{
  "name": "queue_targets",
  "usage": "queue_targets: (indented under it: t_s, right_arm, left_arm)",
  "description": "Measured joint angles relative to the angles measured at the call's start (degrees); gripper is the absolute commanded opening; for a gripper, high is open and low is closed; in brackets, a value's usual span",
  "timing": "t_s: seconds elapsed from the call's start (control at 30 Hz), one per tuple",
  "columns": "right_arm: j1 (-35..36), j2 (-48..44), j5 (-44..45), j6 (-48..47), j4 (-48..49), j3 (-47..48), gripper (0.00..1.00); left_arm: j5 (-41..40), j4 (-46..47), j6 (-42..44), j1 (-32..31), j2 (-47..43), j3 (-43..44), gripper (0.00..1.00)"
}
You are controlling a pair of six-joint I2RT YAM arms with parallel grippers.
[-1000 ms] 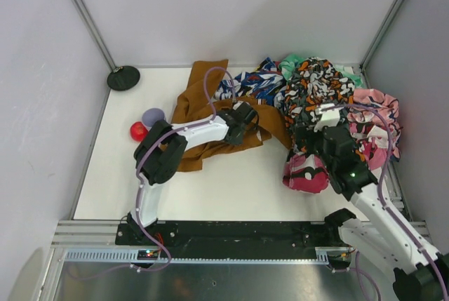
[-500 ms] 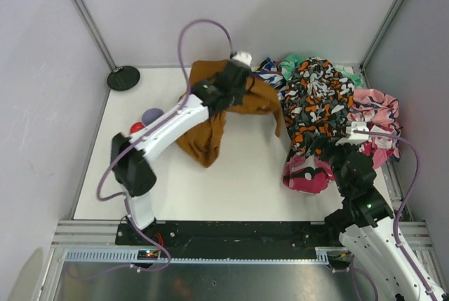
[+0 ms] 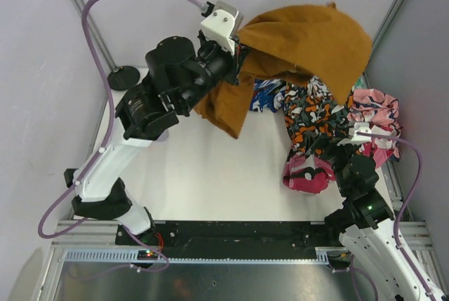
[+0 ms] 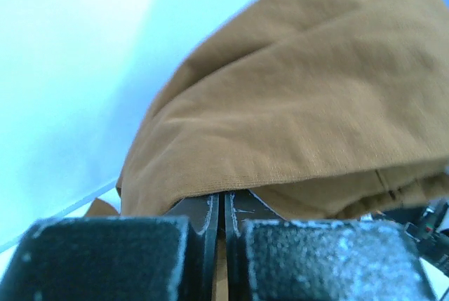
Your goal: Pick out a specific cloth from the pile
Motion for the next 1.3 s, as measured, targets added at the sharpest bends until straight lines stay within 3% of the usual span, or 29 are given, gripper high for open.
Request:
queue_targets:
  t_s: [0.17, 0.37, 0.6, 0.87, 0.97, 1.07, 1.3]
  right_arm:
    - [-0.02, -0.37, -0.44, 0.00, 0.20, -0.02, 0.99]
    - [-0.02, -0.83, -0.70, 0.00, 0.17, -0.02, 0.99]
    - [-0.02, -0.98, -0.72, 0.00, 0.24, -0.37, 0.99]
    - [-0.02, -1.20, -0.72, 0.00, 0.24, -0.66, 0.99]
    - [-0.02, -1.40, -0.72, 0.02, 0.26, -0.66, 0.99]
    - [-0.02, -1.44, -0.72, 0.02, 0.24, -0.66, 0.99]
    - [-0.02, -1.42, -0.70, 0.02, 0.20, -0.66, 0.99]
  left_arm:
    - [0.39, -2.10, 2.99, -4.52, 0.66, 4.83, 0.01]
    - [-2.19, -3.45, 10.10, -14.93, 6.12, 14.51, 0.01]
    - [-6.14, 0.72, 18.56, -24.15, 7.13, 15.21, 0.01]
    - [-11.96, 11.67, 31.21, -32.20, 7.28, 14.97, 0.01]
    - [-14.27, 15.21, 32.76, -31.50, 6.34, 11.98, 0.01]
    - [-14.38, 17.33, 30.73, -27.12, 2.97, 3.69, 0.01]
    - [-11.45, 20.11, 14.03, -4.85, -9.51, -29.05, 0.01]
